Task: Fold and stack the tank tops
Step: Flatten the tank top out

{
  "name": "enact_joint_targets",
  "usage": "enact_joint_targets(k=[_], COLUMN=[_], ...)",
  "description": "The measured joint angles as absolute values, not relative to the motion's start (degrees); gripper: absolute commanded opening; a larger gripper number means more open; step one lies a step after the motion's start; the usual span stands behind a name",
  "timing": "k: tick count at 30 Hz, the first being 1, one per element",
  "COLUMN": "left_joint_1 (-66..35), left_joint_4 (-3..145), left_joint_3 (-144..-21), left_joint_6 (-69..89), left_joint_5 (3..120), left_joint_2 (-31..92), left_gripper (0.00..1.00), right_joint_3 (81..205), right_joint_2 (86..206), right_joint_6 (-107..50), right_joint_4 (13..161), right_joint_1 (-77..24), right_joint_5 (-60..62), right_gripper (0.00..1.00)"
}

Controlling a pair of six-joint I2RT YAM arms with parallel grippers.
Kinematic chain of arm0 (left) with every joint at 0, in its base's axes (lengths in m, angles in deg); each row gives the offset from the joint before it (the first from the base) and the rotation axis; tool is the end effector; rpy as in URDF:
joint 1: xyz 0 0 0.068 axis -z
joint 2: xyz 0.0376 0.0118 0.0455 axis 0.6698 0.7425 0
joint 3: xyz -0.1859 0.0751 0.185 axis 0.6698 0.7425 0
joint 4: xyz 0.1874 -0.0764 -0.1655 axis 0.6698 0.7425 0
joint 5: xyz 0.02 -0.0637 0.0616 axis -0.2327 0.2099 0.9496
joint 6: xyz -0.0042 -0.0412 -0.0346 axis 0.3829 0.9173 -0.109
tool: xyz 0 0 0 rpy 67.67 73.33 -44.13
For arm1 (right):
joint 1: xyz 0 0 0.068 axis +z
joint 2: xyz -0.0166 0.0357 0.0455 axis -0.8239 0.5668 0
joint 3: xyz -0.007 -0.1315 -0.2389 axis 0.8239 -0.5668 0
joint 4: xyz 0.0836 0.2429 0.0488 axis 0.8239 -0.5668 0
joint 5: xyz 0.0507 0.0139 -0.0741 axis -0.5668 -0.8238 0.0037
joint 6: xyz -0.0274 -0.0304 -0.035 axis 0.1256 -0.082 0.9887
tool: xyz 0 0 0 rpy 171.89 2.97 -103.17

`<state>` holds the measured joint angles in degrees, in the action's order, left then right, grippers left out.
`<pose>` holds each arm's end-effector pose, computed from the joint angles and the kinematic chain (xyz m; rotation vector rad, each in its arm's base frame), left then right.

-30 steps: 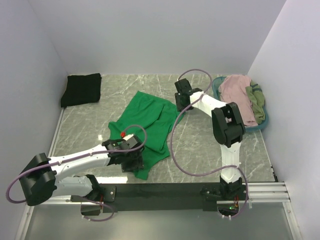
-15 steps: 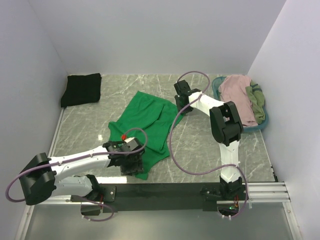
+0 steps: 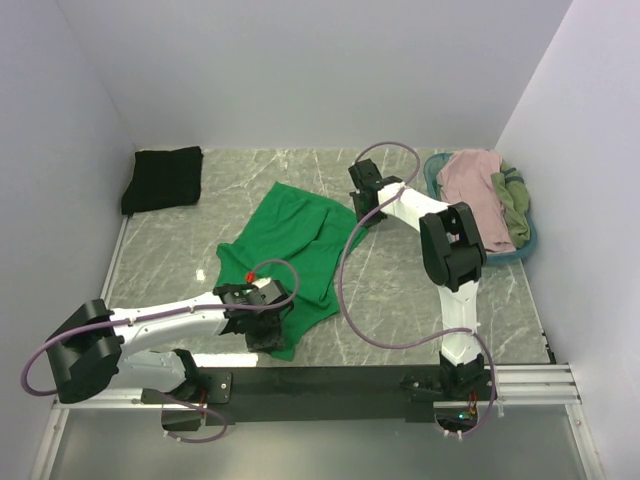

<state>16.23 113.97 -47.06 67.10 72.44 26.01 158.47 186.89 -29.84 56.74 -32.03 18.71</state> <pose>0.1056 -0.1674 0.1706 -0.2813 2.9482 -0.3251 0.4175 0.1743 0.1662 -0.2892 2.6074 -0.0432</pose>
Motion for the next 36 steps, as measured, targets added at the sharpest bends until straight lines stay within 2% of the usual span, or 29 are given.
enact_joint_targets(k=[5, 7, 11, 16, 23, 29, 36], left_joint_1=[16.3, 16.3, 13.5, -6.4, -20.9, -35.6, -39.4], left_joint_4=[113.4, 113.0, 111.8, 109.4, 110.0, 110.6, 112.2], left_joint_3=[-47.0, -47.0, -46.8, -45.5, -58.0, -74.0, -83.1], left_joint_6=[67.1, 67.3, 66.4, 60.7, 52.5, 47.6, 44.1], left_joint_5=[72.9, 73.0, 72.1, 70.8, 73.0, 77.1, 79.0], left_joint_2=[27.3, 27.8, 27.8, 28.0, 38.5, 46.3, 49.0], left_gripper=[0.17, 0.01, 0.01, 0.01, 0.01, 0.01, 0.01], right_joint_3=[160.4, 161.5, 163.1, 162.9, 156.2, 135.3, 110.2], right_joint_2=[186.9, 187.0, 187.1, 187.2, 185.5, 171.3, 148.0], right_joint_6=[-31.0, -31.5, -33.7, -37.0, -41.7, -48.0, -57.9], right_joint_4=[55.3, 55.0, 54.0, 52.7, 54.7, 61.2, 69.3], right_joint_1=[-33.1, -33.7, -36.1, -38.9, -41.3, -40.5, -32.4], right_joint_5=[18.9, 19.2, 20.1, 20.5, 21.5, 19.9, 16.1], right_gripper=[0.00, 0.00, 0.00, 0.00, 0.00, 0.00, 0.00])
